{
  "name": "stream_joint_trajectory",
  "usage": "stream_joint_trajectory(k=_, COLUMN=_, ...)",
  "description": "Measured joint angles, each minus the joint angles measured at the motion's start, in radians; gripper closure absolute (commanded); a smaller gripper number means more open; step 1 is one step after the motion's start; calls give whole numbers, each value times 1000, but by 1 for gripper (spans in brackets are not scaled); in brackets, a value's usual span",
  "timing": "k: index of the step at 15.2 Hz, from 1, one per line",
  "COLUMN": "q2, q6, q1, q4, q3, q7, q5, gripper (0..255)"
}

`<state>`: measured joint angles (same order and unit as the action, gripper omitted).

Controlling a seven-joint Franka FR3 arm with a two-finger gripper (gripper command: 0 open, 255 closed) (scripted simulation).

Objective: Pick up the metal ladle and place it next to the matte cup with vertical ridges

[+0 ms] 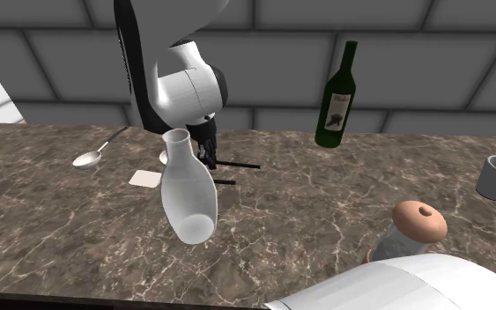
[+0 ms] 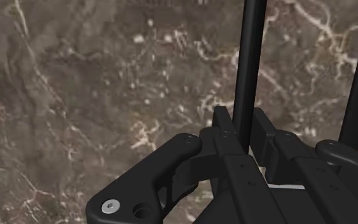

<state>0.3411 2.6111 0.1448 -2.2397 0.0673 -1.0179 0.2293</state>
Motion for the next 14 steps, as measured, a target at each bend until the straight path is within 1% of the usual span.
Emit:
stream_joint_trajectory(k=5, q2=-3, q6=6, q1=-2, q4=0, q3=1, q7=-1, q5=0, gripper=255)
stream_joint_trajectory(k=14, q2=-96, q6=-93, q1=-6, q4=7, q3=-6, q7=-26, q5=-19, gripper=255)
